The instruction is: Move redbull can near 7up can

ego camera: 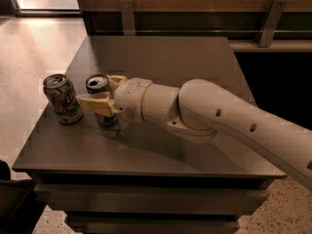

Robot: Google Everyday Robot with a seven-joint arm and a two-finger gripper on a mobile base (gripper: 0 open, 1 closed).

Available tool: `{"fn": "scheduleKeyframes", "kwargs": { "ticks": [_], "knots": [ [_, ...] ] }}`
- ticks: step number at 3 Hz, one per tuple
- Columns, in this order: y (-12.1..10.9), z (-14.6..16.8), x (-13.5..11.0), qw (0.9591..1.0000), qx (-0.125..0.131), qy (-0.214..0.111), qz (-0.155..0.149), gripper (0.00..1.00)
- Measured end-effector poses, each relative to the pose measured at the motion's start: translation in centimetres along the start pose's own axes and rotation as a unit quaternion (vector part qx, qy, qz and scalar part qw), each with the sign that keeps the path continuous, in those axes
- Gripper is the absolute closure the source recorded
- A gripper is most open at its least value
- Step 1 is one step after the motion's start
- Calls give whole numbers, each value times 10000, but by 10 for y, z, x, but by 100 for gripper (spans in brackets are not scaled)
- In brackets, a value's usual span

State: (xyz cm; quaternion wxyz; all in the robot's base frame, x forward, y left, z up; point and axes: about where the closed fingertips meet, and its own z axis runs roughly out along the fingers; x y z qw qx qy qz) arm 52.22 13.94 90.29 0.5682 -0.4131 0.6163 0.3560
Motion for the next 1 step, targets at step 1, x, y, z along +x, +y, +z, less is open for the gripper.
{"fn": "scheduleKeyframes", "kwargs": {
  "ticks": [1],
  "knots": [
    [1, 1, -1, 10000, -14, 0, -7, 0]
  ]
}}
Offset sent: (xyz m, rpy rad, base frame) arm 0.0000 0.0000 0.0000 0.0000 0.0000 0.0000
